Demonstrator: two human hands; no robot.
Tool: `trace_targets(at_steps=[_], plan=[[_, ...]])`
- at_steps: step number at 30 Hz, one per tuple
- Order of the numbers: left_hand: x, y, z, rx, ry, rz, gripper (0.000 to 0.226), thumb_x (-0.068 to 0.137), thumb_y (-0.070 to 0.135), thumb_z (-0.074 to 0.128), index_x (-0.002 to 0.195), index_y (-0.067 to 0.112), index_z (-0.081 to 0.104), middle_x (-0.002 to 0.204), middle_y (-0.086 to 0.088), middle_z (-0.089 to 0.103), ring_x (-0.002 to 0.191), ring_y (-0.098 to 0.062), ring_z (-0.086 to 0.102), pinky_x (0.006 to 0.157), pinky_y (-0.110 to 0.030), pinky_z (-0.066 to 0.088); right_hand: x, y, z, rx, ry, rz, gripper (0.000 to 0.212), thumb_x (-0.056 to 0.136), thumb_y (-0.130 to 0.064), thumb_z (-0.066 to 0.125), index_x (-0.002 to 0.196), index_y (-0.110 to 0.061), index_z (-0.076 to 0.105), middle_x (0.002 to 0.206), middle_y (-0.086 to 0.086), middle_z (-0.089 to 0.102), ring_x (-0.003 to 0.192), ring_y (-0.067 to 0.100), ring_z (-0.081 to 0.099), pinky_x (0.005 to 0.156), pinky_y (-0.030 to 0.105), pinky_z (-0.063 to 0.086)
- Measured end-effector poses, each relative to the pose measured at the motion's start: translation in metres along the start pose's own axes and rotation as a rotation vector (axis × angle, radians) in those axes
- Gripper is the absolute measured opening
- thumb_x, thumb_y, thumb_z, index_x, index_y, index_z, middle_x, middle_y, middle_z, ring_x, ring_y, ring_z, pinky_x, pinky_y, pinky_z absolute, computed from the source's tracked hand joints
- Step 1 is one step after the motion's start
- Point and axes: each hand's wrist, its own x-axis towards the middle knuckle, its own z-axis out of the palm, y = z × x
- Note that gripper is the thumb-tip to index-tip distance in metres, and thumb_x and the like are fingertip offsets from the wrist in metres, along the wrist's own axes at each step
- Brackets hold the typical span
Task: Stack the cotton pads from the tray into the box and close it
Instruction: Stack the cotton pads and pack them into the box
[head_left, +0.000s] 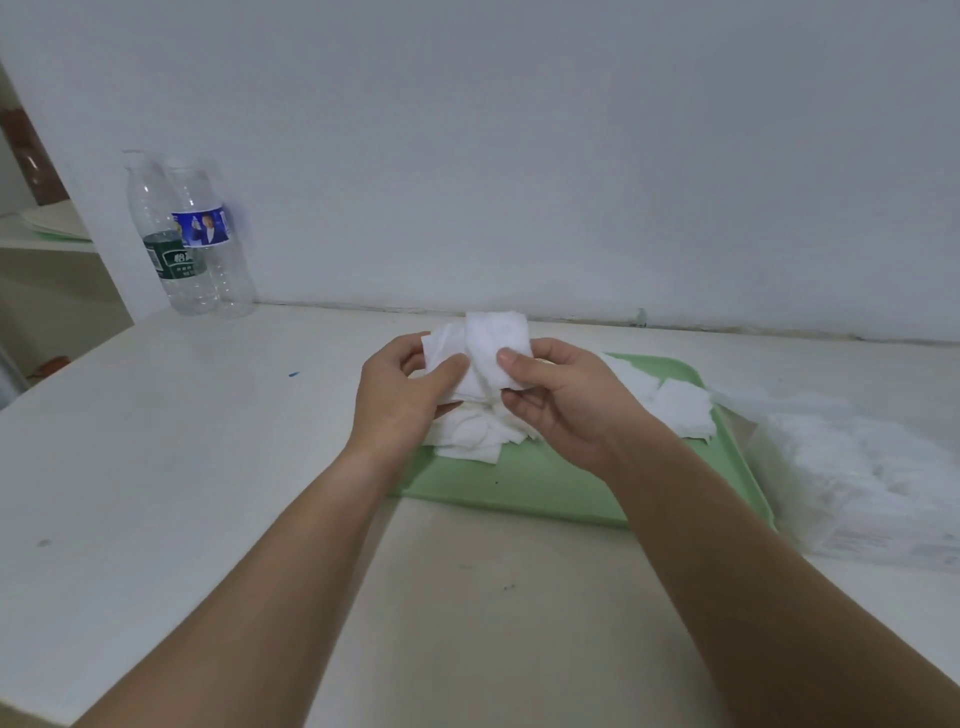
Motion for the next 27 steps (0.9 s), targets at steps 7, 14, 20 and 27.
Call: trace_targets(at_steps=[7,14,20,27], plan=[[-0.002,0.0,0.006,-0.005,-0.032,0.01,0.032,0.08,0.022,0.076,0.111,0.015,0.069,0.101,-0.004,0.077,0.097,-0.024,0.074,0.089,-0.055,0.059,-0.001,0.014,0.01,-0.148,0.115,0.074,0.02,0.083,-0.027,0.079,0.097,-0.019,0.067,0.086,-0.002,0.065,0.072,0.012,0.053,0.062,0.024,0.045],[-0.006,0.002,0.009,-0.02,-0.054,0.001,0.031,0.085,0.02,0.072,0.115,0.012,0.066,0.105,-0.003,0.077,0.097,-0.022,0.075,0.09,-0.053,0.059,-0.005,0.016,0.014,-0.185,0.149,0.022,0.018,0.084,-0.034,0.078,0.089,-0.023,0.065,0.079,-0.008,0.068,0.066,0.007,0.059,0.065,0.023,0.042],[-0.006,0.0,0.011,-0.016,0.003,-0.012,0.039,0.082,0.026,0.079,0.115,0.013,0.063,0.105,-0.004,0.077,0.094,-0.023,0.075,0.087,-0.051,0.06,-0.01,0.012,0.018,-0.144,0.061,-0.107,0.011,0.09,-0.026,0.071,0.091,-0.015,0.07,0.087,0.003,0.07,0.064,0.009,0.067,0.051,0.014,0.046],[-0.007,0.005,0.009,-0.207,-0.085,-0.135,0.046,0.076,0.024,0.074,0.114,0.001,0.064,0.098,-0.019,0.076,0.086,-0.031,0.075,0.081,-0.047,0.06,-0.009,0.021,0.022,-0.213,0.165,-0.126,0.015,0.088,-0.028,0.074,0.09,-0.014,0.069,0.083,0.0,0.068,0.064,0.008,0.065,0.051,0.013,0.046]])
